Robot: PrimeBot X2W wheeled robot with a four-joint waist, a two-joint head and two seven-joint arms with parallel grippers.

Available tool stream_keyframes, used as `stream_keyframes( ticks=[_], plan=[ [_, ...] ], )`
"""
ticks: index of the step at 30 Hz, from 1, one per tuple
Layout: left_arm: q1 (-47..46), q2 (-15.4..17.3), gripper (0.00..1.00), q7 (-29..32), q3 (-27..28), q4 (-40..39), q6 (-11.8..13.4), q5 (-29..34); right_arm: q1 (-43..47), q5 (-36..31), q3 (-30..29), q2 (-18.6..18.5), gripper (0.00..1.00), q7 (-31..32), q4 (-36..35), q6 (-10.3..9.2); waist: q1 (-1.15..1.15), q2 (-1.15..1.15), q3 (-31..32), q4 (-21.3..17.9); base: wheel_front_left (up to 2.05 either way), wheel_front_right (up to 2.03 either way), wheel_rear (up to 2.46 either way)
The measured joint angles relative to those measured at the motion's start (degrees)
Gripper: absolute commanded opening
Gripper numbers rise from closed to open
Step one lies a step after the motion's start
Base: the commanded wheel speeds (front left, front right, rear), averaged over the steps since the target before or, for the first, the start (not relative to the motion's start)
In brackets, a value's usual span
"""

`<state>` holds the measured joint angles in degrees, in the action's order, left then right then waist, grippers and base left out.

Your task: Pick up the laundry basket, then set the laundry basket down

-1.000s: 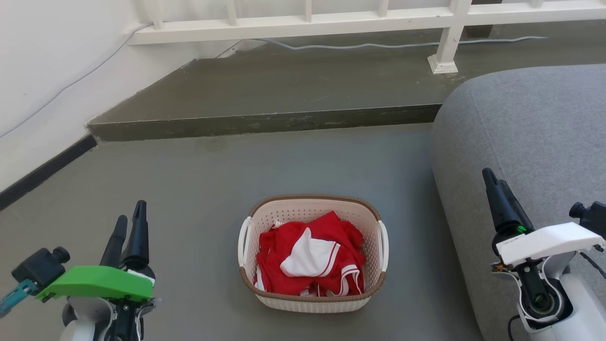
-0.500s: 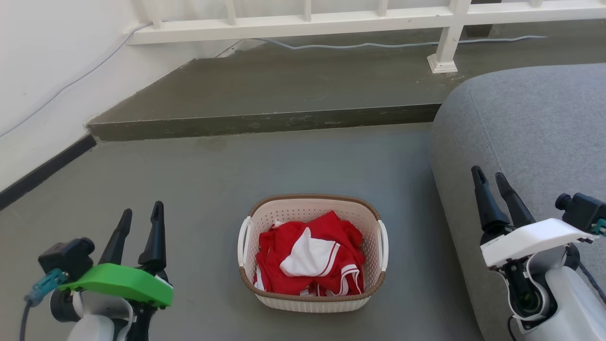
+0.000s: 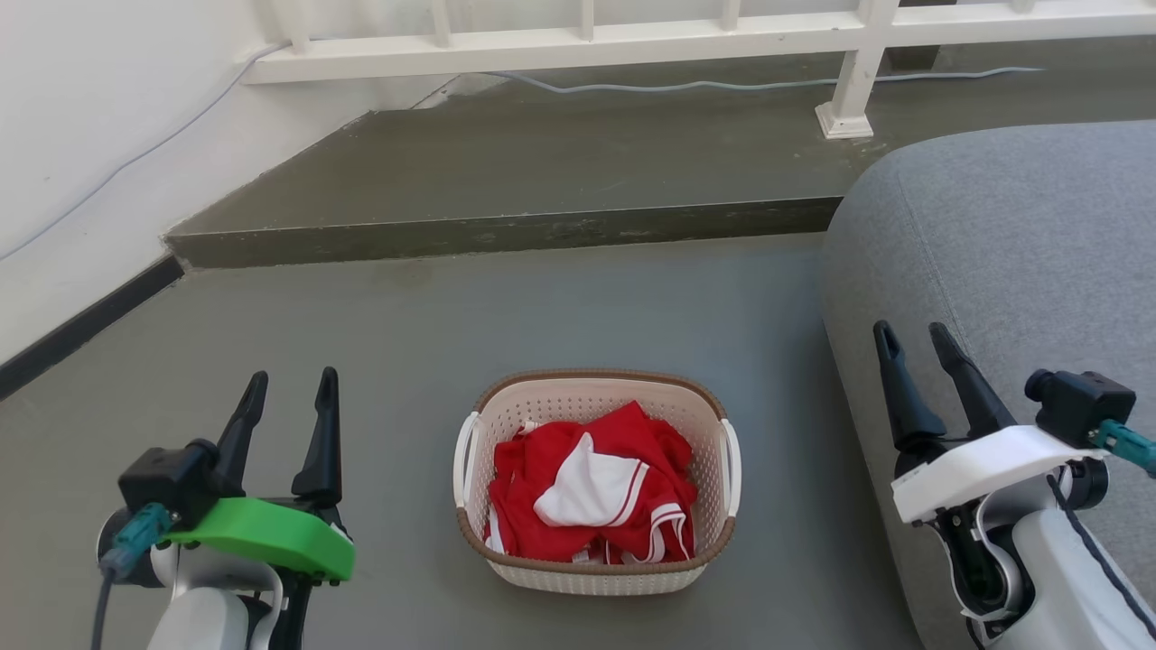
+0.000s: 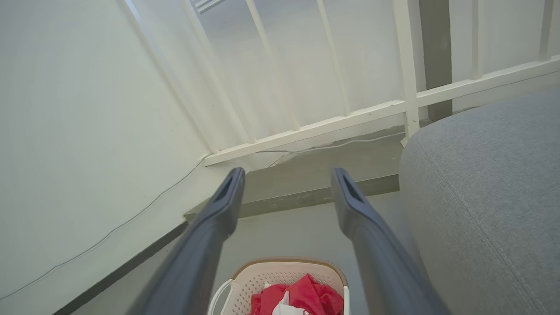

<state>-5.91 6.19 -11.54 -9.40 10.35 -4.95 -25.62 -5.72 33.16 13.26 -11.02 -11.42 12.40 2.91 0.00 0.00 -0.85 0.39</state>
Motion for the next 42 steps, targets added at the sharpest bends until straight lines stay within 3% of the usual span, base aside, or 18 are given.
stream_keyframes(
  ticks=[15,42],
  plan=[
    [-0.02,-0.59,1.0,-2.72,-0.25,-0.78,0.0,11.5,-0.75,-10.55,1.55,-0.32,1.0,-2.85,0.01,-0.52,0.0,0.0,-0.13,0.05,0.0,0.0,0.0],
    [-0.02,-1.91,1.0,-2.72,0.73,-0.57,-0.9,12.27,-0.84,-12.05,-1.25,1.01,1.0,-2.85,0.35,0.62,0.0,0.0,-0.07,0.05,0.0,0.0,0.0]
  ],
)
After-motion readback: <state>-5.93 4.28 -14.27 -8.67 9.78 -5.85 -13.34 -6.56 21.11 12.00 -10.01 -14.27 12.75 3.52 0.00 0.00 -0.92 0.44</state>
